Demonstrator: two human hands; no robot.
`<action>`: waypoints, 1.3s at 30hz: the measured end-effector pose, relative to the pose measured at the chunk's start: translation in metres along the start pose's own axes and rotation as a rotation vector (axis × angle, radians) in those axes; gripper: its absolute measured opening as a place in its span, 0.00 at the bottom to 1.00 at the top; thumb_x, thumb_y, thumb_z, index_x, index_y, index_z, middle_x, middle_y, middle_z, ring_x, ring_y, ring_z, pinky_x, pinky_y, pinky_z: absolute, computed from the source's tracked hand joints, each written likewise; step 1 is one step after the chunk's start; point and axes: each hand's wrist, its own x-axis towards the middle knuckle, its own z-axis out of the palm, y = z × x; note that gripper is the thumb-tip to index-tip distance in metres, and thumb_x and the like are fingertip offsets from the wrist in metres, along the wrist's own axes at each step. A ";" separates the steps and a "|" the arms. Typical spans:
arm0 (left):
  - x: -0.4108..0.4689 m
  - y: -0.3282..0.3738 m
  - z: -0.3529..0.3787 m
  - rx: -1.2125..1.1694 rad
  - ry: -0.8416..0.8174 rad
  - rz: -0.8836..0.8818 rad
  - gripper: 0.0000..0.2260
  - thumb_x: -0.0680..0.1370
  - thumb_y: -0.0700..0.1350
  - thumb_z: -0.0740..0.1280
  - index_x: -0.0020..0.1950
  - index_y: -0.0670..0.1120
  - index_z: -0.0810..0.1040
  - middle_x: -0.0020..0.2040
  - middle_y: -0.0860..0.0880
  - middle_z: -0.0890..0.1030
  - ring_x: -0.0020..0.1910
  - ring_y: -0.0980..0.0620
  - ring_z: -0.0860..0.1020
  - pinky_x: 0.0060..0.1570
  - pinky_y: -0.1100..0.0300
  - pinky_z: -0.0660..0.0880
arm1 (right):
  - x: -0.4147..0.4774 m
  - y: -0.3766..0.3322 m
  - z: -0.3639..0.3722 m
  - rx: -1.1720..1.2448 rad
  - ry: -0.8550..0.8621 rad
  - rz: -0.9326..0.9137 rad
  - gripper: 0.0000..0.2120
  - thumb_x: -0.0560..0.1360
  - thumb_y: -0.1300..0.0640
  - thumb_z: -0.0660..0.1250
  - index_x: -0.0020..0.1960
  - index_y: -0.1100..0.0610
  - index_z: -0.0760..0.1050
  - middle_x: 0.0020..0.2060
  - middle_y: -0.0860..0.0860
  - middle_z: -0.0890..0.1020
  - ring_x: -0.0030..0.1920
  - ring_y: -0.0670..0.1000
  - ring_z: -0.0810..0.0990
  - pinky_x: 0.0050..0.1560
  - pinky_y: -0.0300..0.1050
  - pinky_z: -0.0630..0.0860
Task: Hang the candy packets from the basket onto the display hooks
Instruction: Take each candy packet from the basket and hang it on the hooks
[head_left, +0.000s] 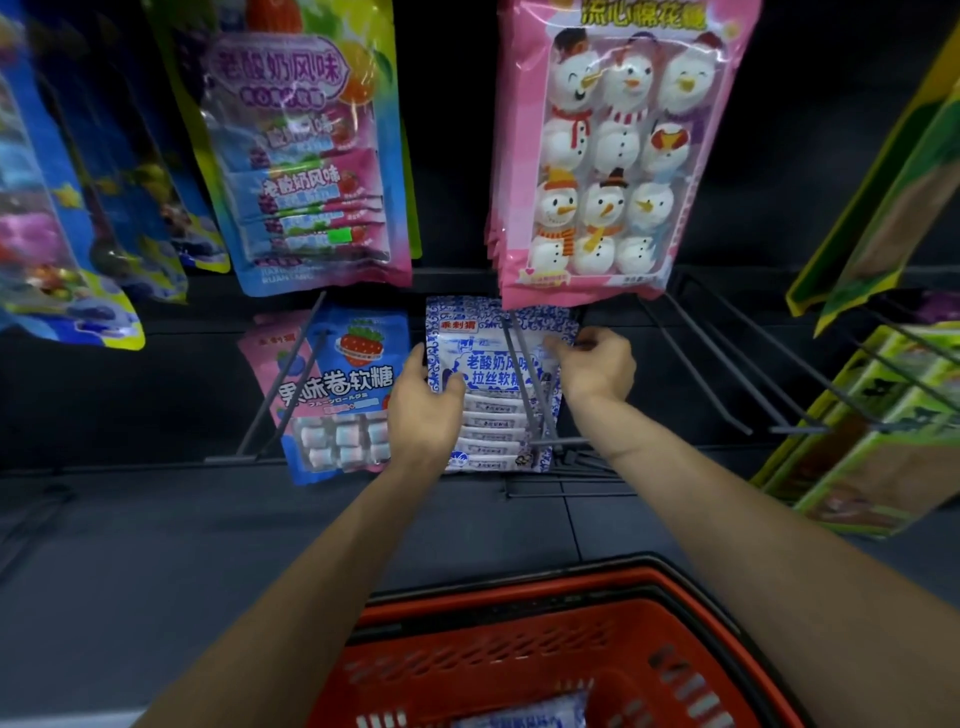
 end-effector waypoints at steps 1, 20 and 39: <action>0.001 -0.001 0.000 0.007 -0.002 -0.002 0.29 0.84 0.46 0.66 0.84 0.49 0.60 0.78 0.45 0.70 0.57 0.51 0.81 0.55 0.59 0.78 | 0.001 0.000 0.000 -0.004 0.014 -0.018 0.18 0.74 0.47 0.78 0.58 0.56 0.83 0.44 0.51 0.85 0.47 0.55 0.82 0.45 0.41 0.70; -0.012 0.009 0.001 0.074 0.059 0.001 0.25 0.83 0.46 0.65 0.80 0.49 0.65 0.71 0.43 0.77 0.45 0.48 0.83 0.52 0.41 0.82 | 0.011 0.004 -0.005 0.051 -0.007 -0.060 0.09 0.74 0.49 0.79 0.46 0.52 0.81 0.36 0.45 0.82 0.42 0.51 0.84 0.45 0.40 0.73; -0.031 0.016 -0.015 0.182 0.024 -0.002 0.25 0.84 0.47 0.66 0.81 0.49 0.65 0.74 0.46 0.75 0.63 0.46 0.80 0.58 0.52 0.78 | -0.012 0.010 -0.014 -0.017 -0.063 -0.011 0.28 0.71 0.51 0.82 0.65 0.57 0.75 0.56 0.55 0.81 0.50 0.54 0.80 0.47 0.43 0.71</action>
